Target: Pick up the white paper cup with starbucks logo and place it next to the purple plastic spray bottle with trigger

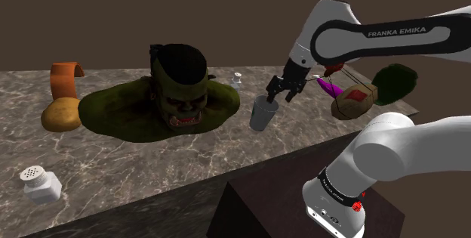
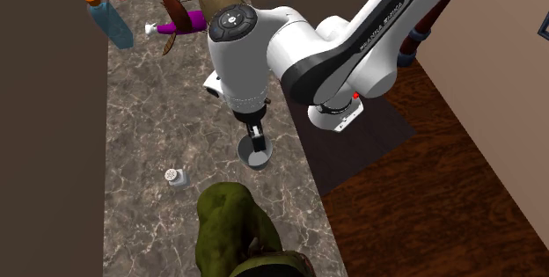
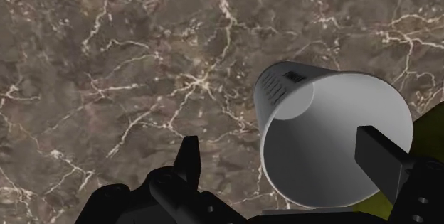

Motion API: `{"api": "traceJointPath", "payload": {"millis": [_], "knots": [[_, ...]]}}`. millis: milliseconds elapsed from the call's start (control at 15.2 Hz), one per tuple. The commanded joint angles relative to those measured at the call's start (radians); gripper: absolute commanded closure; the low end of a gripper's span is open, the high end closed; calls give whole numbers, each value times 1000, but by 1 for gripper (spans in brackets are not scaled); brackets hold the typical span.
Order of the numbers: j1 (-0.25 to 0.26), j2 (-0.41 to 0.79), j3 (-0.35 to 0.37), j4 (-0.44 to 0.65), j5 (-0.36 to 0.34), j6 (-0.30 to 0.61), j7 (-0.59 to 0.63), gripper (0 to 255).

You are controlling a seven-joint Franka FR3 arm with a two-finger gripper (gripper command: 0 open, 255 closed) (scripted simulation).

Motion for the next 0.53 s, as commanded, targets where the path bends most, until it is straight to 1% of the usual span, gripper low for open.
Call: {"api": "traceJointPath", "payload": {"millis": [0,264,330,462], "knots": [[2,16,1,-27,5,45,0,0],[7,56,2,-62,11,119,-2,0],[9,74,3,-74,14,149,-3,0],[9,73,3,-74,14,149,-3,0]]}}
